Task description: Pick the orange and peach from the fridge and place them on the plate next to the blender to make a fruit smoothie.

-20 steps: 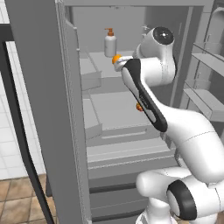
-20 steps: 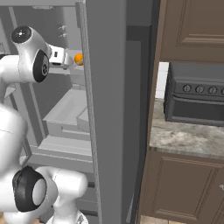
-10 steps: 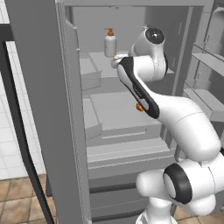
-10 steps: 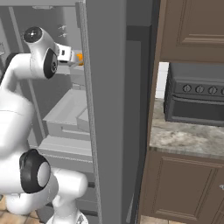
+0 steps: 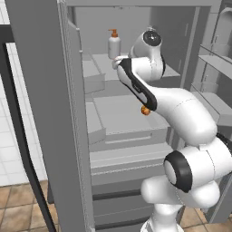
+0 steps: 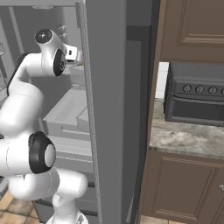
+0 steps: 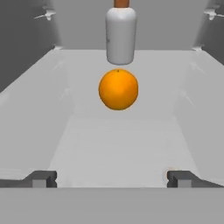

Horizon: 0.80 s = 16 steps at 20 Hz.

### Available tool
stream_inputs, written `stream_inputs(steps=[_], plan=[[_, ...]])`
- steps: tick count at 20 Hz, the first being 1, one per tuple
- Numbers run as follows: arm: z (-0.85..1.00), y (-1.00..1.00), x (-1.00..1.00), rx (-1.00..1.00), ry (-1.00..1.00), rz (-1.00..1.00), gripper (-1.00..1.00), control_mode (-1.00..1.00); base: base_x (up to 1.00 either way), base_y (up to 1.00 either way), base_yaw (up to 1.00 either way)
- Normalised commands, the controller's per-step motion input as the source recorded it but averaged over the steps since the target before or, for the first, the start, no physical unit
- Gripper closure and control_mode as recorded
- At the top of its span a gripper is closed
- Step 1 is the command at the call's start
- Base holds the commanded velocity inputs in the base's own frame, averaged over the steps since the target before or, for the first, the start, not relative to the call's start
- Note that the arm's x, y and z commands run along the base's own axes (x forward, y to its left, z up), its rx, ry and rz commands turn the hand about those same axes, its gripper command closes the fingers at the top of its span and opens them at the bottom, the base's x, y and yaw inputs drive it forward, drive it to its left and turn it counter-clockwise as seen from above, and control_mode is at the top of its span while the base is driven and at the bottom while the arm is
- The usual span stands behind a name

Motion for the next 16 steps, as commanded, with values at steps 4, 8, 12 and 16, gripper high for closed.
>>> stream_inputs(steps=[4, 8, 12, 16], plan=[[-0.13, 0.00, 0.57, 0.00, 0.00, -0.03, -1.00, -1.00, 0.00, 0.00, 0.00], [-0.12, 0.00, 0.59, 0.00, 0.00, -0.05, -1.00, -1.00, 0.00, 0.00, 0.00], [-0.05, 0.00, 0.51, 0.00, 0.00, -0.05, -1.00, -1.00, 0.00, 0.00, 0.00], [0.00, 0.00, 0.44, 0.00, 0.00, -0.05, -1.00, -1.00, 0.00, 0.00, 0.00]])
